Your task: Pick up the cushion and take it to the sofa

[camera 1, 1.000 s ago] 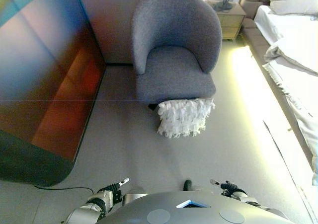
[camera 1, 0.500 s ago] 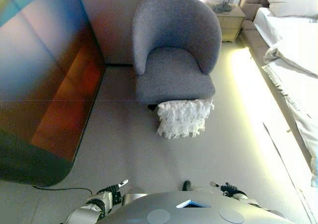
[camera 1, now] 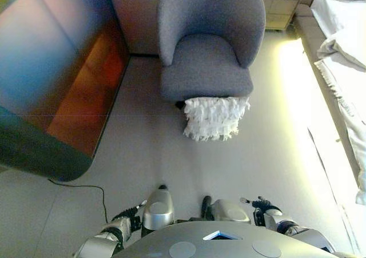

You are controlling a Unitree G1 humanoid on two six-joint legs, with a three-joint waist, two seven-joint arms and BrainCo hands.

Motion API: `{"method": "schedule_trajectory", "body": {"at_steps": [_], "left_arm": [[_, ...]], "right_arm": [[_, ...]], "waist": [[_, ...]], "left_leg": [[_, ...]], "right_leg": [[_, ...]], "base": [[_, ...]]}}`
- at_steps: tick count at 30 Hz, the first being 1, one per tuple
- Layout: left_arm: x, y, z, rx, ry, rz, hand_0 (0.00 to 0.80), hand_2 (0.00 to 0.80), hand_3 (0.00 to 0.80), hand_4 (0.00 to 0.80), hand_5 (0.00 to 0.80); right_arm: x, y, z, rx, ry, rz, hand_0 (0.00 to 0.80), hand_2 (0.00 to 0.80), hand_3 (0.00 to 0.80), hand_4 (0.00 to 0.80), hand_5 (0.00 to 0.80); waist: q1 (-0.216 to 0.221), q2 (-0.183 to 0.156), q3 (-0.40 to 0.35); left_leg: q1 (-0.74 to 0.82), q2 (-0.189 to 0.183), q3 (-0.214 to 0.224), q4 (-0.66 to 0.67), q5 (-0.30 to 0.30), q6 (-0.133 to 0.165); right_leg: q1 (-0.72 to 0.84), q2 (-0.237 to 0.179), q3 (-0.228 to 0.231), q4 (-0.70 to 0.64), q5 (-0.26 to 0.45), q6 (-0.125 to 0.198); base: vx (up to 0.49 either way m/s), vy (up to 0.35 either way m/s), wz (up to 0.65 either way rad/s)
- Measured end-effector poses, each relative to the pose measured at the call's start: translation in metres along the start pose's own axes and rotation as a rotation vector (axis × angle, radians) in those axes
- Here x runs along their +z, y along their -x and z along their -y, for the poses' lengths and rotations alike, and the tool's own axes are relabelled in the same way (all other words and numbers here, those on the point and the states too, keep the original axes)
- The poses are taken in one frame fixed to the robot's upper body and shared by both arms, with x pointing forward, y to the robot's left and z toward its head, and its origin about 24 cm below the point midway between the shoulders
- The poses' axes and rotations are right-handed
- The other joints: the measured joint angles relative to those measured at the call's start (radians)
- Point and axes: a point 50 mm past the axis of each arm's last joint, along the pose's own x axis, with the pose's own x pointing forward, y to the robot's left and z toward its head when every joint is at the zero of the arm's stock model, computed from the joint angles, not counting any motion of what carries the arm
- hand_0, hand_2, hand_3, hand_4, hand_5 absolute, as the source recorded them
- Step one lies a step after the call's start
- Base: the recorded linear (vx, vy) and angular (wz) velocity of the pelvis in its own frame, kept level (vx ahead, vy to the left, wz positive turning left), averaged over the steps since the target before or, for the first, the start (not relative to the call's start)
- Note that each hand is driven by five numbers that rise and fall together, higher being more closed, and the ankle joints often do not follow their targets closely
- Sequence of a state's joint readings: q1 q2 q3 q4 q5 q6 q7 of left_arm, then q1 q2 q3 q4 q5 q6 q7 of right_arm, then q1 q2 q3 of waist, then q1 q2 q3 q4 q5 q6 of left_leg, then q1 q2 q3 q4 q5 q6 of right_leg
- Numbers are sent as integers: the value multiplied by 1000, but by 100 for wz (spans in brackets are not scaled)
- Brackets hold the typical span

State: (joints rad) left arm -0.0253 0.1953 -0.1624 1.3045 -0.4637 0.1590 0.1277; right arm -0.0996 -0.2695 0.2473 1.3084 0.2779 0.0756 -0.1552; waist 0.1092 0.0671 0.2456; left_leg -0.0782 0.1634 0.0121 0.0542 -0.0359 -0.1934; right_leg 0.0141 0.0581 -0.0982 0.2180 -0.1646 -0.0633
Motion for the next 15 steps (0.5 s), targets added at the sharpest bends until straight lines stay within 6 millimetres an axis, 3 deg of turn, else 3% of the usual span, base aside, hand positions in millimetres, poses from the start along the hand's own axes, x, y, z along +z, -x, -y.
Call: {"method": "schedule_trajectory", "body": {"at_steps": [1,3,5,7,9,10,12,13,14,15], "left_arm": [[3,0,-9,19,11,7,0,0,0,0,0],[-5,-1,-15,27,31,-19,0,0,0,0,0],[-7,-1,-12,17,57,-34,0,0,0,0,0],[-10,-1,-7,6,70,-51,0,0,0,0,0],[-14,-1,-3,-1,92,-69,0,0,0,0,0],[-20,-1,-10,14,107,-86,0,0,0,0,0],[-23,-1,-34,53,120,-71,0,0,0,0,0],[-20,-1,-42,63,118,-51,0,0,0,0,0],[-16,-1,-42,58,118,-31,0,0,0,0,0],[-8,-1,-39,45,116,-6,0,0,0,0,0]], "right_arm": [[1,1,-8,17,-7,2,0,0,0,0,0],[-5,2,-15,31,-9,-13,0,0,0,0,0],[-10,2,-16,30,8,-31,0,0,0,0,0],[-21,3,-16,30,31,-59,0,0,0,0,0],[-24,3,-10,6,35,-64,0,0,0,0,0],[-22,2,-9,-13,24,-73,0,0,0,0,0],[-38,6,-22,23,25,-110,0,0,0,0,0],[-44,7,-27,43,57,-115,0,0,0,0,0],[-43,7,-28,46,78,-103,0,0,0,0,0],[-44,7,-27,47,92,-91,0,0,0,0,0]], "waist": [[2,-43,22],[6,-56,38],[12,-68,49],[4,-56,54],[3,-46,41],[18,-43,35],[17,-117,-9],[17,-147,-38],[30,-155,-57],[30,-146,-82]], "left_leg": [[7,-25,24,1,73,26],[20,-18,28,14,92,43],[11,-7,6,17,84,33],[0,16,-4,101,49,13],[3,17,-8,182,2,50],[-1,-10,28,216,-2,78],[15,-82,65,225,-30,116],[6,-110,78,243,-49,125],[-16,-119,92,277,-72,129],[-55,-116,80,308,-90,137]], "right_leg": [[37,-36,42,-15,29,30],[64,-38,60,-14,21,23],[49,-62,65,37,-4,33],[43,-90,85,51,-22,58],[41,-119,104,38,-32,77],[-42,-142,106,326,-118,95],[-23,-187,87,524,-196,115],[-3,-198,84,518,-178,115],[5,-215,80,473,-202,119],[19,-202,78,395,-202,122]], "base": [[742,170,-41],[928,222,-19],[841,224,-11],[867,308,-35],[828,292,-66],[803,225,-74],[815,173,-39],[647,81,-19],[534,32,-23],[497,-5,-25]]}}
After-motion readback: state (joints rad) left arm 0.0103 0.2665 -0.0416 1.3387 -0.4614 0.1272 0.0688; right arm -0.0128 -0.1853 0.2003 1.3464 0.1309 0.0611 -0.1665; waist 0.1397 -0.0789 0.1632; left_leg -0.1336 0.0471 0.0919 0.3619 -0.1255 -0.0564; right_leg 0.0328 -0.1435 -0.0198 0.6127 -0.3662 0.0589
